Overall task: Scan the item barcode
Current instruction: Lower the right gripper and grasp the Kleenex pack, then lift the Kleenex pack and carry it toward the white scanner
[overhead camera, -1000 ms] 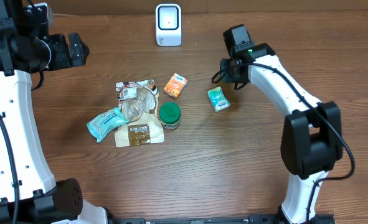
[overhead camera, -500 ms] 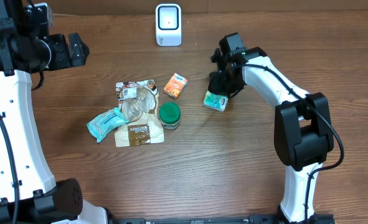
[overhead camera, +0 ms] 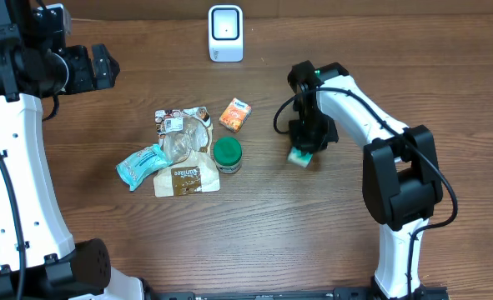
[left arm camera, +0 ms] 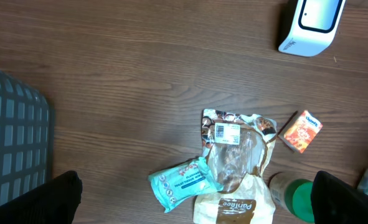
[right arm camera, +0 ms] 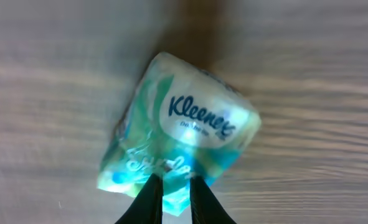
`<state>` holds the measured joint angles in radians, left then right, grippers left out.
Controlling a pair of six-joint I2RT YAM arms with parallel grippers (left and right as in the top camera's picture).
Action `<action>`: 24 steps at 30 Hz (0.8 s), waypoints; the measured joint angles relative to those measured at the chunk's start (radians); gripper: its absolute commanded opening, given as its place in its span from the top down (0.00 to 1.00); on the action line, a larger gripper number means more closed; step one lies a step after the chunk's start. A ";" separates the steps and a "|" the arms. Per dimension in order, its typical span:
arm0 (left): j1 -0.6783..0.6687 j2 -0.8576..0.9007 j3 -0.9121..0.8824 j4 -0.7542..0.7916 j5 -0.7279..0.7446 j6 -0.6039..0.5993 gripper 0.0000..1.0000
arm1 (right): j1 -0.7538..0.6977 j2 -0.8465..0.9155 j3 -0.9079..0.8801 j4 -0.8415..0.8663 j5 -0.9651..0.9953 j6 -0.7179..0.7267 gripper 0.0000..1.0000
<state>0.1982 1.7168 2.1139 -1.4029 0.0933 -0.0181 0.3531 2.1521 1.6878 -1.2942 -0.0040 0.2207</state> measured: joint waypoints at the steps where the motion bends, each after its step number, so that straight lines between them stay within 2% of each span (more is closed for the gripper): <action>1: 0.000 0.000 0.000 0.000 0.000 0.000 0.00 | -0.001 -0.012 0.009 -0.002 0.022 0.043 0.86; 6: 0.000 0.000 0.000 0.000 0.000 0.000 0.00 | -0.019 -0.093 0.019 -0.032 0.095 0.201 0.86; 15: 0.000 0.000 0.000 0.000 0.000 0.000 0.00 | -0.039 -0.101 -0.233 0.249 0.129 0.292 0.86; 18: 0.000 0.000 0.000 0.000 0.000 0.000 0.00 | -0.039 -0.101 -0.267 0.339 0.086 0.264 0.85; 24: 0.000 0.000 0.000 0.000 0.000 0.000 0.00 | -0.037 -0.101 -0.276 0.525 -0.109 0.092 0.82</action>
<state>0.1982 1.7168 2.1139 -1.4033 0.0933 -0.0181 0.3157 2.0506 1.4117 -0.7689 -0.1135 0.3126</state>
